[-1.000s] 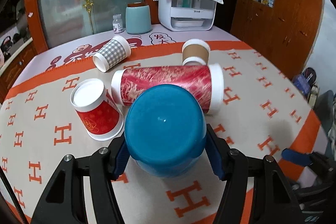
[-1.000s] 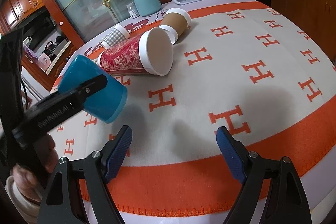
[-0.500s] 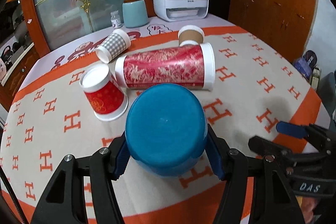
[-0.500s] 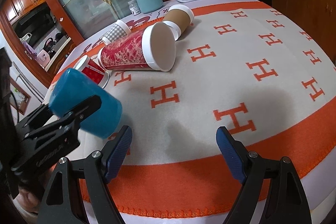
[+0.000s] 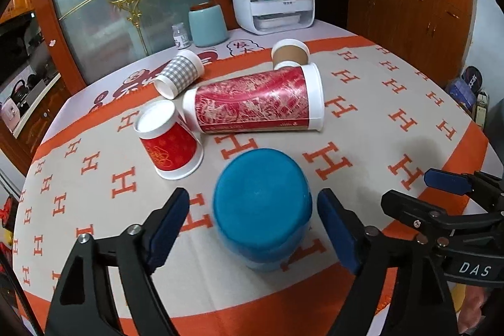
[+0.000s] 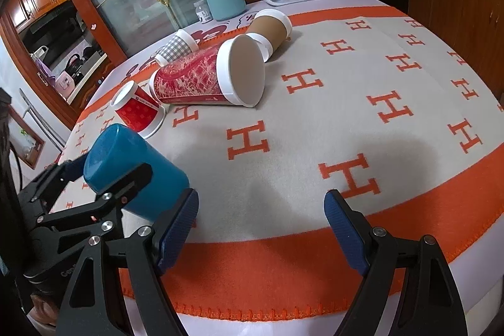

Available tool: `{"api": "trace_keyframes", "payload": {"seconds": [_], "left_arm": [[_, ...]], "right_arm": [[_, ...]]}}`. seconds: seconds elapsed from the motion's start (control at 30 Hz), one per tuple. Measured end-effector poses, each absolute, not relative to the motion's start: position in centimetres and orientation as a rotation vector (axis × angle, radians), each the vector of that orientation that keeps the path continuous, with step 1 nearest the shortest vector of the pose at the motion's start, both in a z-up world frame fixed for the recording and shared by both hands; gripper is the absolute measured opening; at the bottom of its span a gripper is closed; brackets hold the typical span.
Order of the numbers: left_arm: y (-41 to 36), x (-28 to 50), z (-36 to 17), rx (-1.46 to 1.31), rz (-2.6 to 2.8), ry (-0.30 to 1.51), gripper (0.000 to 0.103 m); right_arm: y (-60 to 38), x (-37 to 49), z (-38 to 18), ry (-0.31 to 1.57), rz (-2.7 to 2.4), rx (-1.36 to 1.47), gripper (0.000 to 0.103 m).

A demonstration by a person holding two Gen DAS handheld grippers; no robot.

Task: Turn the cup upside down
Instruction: 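Lower the blue cup upside down onto the cloth and open the left gripper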

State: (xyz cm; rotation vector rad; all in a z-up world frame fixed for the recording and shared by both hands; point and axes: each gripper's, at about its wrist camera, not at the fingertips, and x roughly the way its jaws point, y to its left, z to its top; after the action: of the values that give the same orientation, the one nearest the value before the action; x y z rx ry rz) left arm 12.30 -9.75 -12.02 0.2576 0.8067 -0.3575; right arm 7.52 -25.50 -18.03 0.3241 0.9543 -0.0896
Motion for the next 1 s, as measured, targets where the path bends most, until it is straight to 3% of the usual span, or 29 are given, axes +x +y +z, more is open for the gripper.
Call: {"api": "trace_keyframes", "payload": {"seconds": [0.23,0.37,1.0], "left_arm": [[-8.1,11.4,-11.3,0.217,-0.337,0.831,0.091],[-7.0,10.4,-10.4,0.196,-0.324,0.830,0.102],[-2.7,3.8,-3.2,0.115,-0.171,0.759,0.102]], "right_arm": [[-25.1,6.9,-16.9,0.933,-0.091,0.308,0.084],[-24.5,6.4,-16.0,0.920,-0.090,0.294,0.084],[-19.0,-0.4,-7.3,0.813,0.016,0.197,0.084]]}}
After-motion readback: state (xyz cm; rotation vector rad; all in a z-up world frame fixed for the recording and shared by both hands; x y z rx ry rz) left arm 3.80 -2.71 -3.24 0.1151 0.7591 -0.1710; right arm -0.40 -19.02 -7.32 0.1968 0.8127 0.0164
